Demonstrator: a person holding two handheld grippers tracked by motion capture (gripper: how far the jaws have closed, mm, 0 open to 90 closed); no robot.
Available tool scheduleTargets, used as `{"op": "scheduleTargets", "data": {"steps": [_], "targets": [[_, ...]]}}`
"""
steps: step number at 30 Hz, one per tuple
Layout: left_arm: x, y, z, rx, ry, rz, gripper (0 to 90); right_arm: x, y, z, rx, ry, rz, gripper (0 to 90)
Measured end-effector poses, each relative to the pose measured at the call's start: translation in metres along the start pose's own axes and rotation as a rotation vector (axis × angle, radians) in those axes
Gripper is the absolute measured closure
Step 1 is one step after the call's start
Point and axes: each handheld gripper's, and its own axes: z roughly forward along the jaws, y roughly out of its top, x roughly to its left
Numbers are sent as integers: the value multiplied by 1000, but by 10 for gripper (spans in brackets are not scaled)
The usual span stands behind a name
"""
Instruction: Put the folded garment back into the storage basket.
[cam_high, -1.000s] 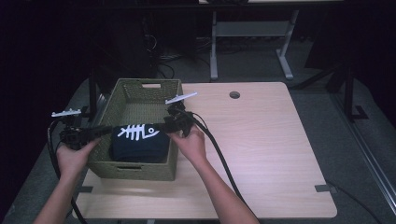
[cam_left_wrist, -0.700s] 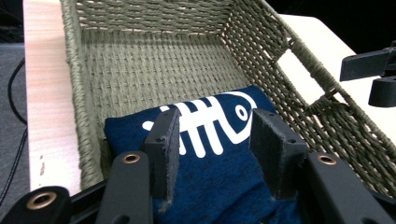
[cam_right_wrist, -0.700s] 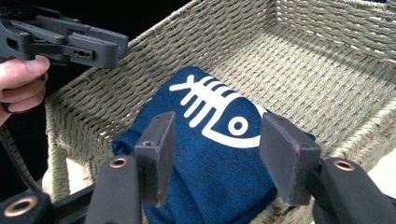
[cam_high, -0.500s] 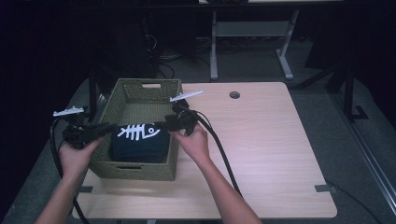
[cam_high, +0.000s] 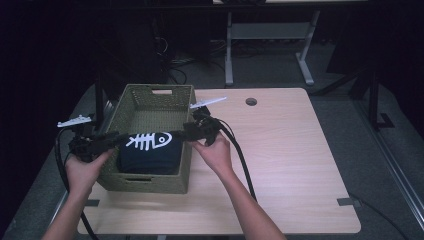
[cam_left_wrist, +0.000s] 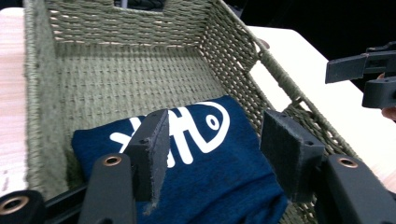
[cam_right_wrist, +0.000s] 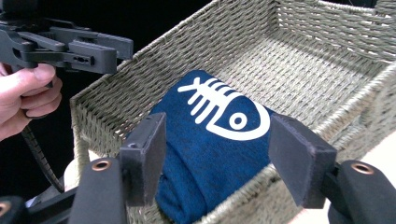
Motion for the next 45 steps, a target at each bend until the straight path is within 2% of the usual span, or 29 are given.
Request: {"op": "scheduleTargets", "data": {"steps": [5,15,26,31,39,45], "targets": [[-10,1,5,8,2,30,361,-7,-4,-16,-11,0,2,344],[-27,4,12,-5,-54,46,307,-26,-15,-50,-37,-8,44,322],[-42,7,19,-19,-97,63,264,-35,-21,-72,-38,-23,47,301],[-50,7,23,-16,-100,78,233,-38,-24,-83,-52,-24,48,285],[-59,6,31,-15,-113,73,206,-45,-31,-99,-56,-32,56,270],[-71,7,39,-23,-133,98,203,-50,-39,-112,-68,-39,67,268]]}}
